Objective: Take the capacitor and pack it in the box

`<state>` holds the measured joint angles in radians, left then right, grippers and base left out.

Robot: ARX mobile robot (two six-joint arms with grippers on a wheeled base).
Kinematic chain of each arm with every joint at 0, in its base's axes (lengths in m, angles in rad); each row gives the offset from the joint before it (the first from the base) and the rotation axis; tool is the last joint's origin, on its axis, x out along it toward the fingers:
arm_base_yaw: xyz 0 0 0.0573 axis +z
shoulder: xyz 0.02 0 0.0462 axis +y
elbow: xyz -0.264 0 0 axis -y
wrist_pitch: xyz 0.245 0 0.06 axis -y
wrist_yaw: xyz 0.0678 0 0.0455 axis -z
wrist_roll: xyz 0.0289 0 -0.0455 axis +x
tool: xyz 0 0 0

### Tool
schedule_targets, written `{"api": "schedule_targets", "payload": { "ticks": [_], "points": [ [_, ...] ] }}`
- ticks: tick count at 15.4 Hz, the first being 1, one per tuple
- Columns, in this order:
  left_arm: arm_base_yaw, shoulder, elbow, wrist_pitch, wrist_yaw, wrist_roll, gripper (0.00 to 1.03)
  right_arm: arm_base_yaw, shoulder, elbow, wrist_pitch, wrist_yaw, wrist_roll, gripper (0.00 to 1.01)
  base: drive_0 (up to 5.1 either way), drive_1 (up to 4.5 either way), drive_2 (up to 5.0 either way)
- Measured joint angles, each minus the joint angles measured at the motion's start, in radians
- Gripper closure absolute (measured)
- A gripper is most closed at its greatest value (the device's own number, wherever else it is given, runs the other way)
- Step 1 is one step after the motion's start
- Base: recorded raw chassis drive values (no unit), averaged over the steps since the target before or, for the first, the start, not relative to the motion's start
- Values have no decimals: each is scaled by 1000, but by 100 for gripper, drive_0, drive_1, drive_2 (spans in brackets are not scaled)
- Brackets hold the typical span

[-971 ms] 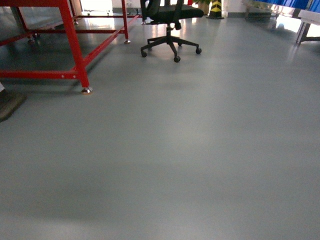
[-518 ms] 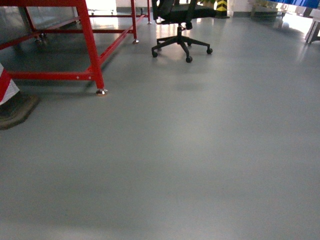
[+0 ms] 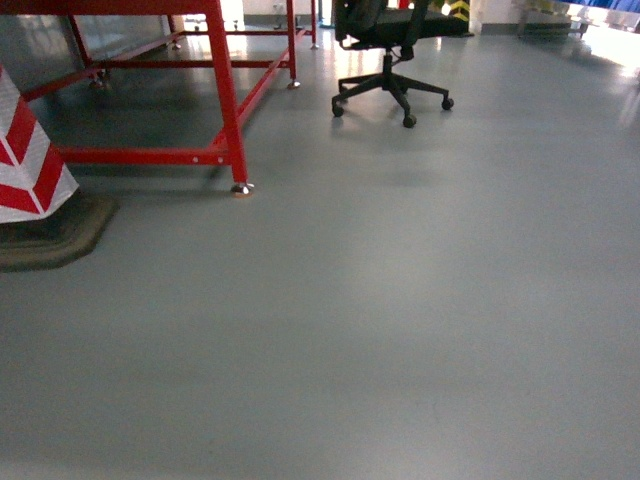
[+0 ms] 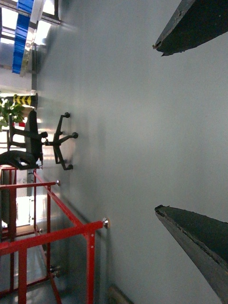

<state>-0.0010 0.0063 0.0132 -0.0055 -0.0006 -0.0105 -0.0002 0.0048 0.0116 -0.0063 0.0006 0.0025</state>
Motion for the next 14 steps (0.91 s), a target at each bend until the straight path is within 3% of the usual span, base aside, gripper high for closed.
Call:
{"api": "schedule_targets", "payload": {
  "ticks": [14],
  "points": [
    [0,0,0,0,0,0,59,0,0,0,2,0,0,3,-496,253,227]
  ]
}}
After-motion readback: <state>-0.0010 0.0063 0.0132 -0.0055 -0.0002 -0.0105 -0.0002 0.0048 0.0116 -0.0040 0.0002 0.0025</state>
